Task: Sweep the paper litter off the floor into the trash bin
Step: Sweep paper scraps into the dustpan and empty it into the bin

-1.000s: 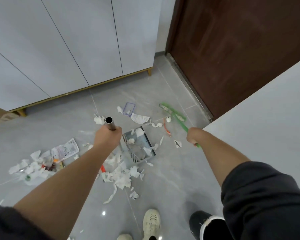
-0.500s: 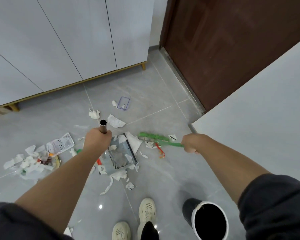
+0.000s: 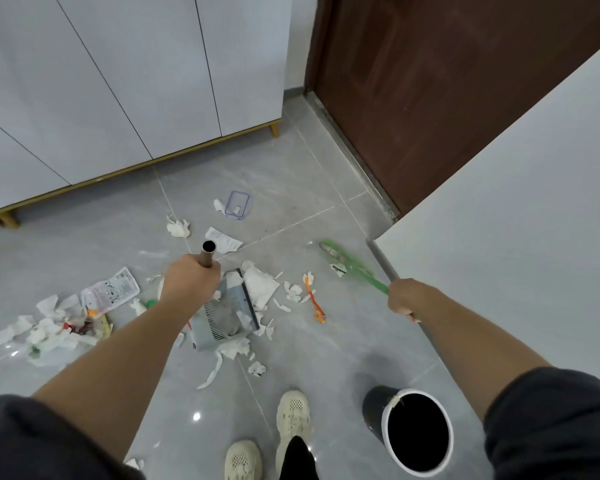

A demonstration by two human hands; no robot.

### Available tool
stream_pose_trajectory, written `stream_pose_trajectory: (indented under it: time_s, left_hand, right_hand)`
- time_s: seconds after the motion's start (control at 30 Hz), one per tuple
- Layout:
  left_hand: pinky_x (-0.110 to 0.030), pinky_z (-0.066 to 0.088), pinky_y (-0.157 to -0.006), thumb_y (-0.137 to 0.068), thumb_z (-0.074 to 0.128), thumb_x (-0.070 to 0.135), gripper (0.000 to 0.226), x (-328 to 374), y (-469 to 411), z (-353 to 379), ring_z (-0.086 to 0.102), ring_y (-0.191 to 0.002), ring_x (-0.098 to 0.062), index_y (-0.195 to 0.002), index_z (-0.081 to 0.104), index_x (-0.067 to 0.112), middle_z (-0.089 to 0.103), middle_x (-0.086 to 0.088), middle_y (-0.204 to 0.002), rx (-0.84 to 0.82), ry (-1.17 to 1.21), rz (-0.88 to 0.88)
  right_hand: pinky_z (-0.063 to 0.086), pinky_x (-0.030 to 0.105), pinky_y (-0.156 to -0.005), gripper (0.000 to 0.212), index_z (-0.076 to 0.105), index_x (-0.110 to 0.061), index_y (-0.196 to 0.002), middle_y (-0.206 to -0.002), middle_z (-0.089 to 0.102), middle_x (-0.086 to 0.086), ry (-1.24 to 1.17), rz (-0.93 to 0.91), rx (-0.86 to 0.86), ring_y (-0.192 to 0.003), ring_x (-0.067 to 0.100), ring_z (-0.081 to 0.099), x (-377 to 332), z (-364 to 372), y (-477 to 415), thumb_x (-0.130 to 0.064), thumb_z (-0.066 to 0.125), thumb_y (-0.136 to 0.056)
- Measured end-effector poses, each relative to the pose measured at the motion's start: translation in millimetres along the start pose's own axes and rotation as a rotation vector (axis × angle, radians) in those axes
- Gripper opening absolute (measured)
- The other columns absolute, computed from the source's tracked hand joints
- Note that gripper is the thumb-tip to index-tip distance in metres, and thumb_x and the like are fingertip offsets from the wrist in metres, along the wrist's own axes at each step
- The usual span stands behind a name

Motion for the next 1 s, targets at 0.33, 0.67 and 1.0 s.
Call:
stream_pose_trajectory:
  time_s: [0.33,0.67,1.0]
  left_hand:
    - [-0.029,0.041,-0.057,-0.093,0.046,0.019,0.037,27.4,-3.6,41.5,0.055,-0.063,-0.031,-0.057,0.045,0.013,0.053,-0.008,-0.059,-0.083,0.013,0.048]
    - [-0.029,0.034,-0.052,-0.096,0.040,0.015,0.038,13.4,-2.6,55.2,0.048,-0.059,-0.028,-0.058,0.040,0.010,0.046,-0.007,-0.058,-0.052,0.001,-0.013]
    - [-0.027,0.035,-0.048,-0.092,0.043,0.018,0.029,-20.5,-9.5,47.9,0.047,-0.052,-0.025,-0.066,0.048,0.006,0.052,-0.012,-0.063,-0.048,0.096,-0.104]
  right_hand:
    - [0.042,0.027,-0.068,0.037,0.049,-0.012,-0.059,-0.065,0.047,0.001,-0.172,-0.028,-0.128,-0.064,0.018,0.051,-23.4,11.7,-16.6,-0.008,0.044,-0.096]
    - [0.043,0.022,-0.052,0.021,0.052,-0.016,-0.070,-0.068,0.054,0.001,-0.517,-0.249,-0.207,-0.056,0.012,0.050,-65.6,3.1,-15.9,-0.008,0.057,-0.088]
    - [0.026,0.012,-0.032,0.018,0.039,-0.012,-0.105,-0.062,0.028,0.002,-0.730,-0.279,-0.567,-0.030,0.007,0.030,-65.4,-0.5,9.7,0.003,0.038,-0.095]
Point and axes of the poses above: each hand's wrist, its own y-axis away from the middle knuckle, its own z-axis out of the palm, x = y × z, the point moved 5 cm from there along -y, towards the middle knuckle
